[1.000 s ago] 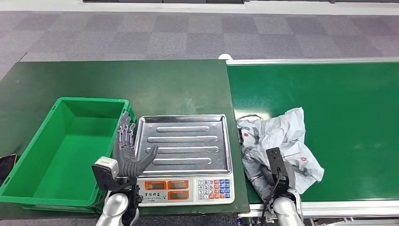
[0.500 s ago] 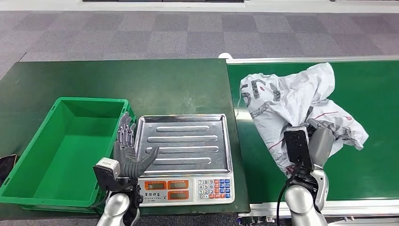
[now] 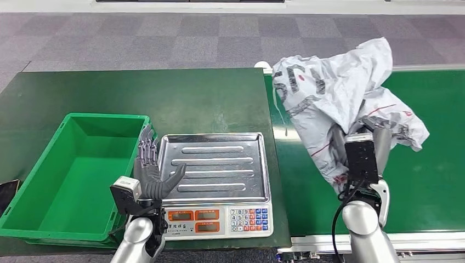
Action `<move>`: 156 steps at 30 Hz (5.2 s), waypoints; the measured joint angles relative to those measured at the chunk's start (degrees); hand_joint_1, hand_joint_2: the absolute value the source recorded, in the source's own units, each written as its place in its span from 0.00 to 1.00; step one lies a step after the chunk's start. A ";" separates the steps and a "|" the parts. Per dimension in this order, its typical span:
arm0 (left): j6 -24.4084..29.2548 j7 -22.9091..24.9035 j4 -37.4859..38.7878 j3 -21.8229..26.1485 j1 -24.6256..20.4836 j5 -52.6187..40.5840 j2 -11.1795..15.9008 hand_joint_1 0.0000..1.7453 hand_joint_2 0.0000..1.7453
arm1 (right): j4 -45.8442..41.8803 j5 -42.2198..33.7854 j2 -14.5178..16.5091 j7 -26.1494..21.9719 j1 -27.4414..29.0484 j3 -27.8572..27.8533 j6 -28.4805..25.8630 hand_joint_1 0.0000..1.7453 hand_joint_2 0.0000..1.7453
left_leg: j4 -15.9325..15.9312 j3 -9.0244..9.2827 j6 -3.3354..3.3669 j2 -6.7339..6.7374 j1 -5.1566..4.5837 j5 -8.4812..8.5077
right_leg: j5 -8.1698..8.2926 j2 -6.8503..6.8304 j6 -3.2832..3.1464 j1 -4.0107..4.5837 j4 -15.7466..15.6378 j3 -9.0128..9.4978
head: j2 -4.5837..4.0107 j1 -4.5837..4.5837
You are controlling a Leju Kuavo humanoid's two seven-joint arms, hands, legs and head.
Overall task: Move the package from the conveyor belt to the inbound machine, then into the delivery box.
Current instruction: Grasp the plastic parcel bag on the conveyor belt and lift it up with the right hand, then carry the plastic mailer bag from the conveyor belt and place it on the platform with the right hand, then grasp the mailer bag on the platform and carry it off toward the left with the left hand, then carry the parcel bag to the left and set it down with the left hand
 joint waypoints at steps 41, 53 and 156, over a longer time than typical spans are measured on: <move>1.42 -0.25 5.73 -1.25 -5.81 0.97 -0.74 0.00 1.00 | 13.07 -5.14 9.04 4.36 -5.55 28.21 12.23 0.18 1.00 | 0.00 -0.16 -0.13 -0.04 -0.02 0.22 | 0.02 -0.02 -0.03 -0.02 0.20 -0.13 | 0.00 -0.01; 5.72 -0.69 5.58 -1.25 -7.41 -6.70 0.91 0.00 1.00 | 8.87 -30.88 6.82 -5.48 -2.89 21.76 29.25 0.00 1.00 | 0.02 -0.17 -0.13 -0.04 -0.04 0.22 | 0.03 -0.02 -0.03 -0.04 0.20 -0.15 | 0.00 -0.01; -3.60 39.87 -2.39 12.31 -15.10 -75.16 34.52 1.00 1.00 | -8.74 -36.01 5.43 -6.79 15.37 -1.51 34.98 0.00 1.00 | -0.13 -0.56 -0.17 0.27 -0.16 0.54 | 0.26 0.25 -0.14 -0.11 0.37 -0.76 | 0.00 -0.02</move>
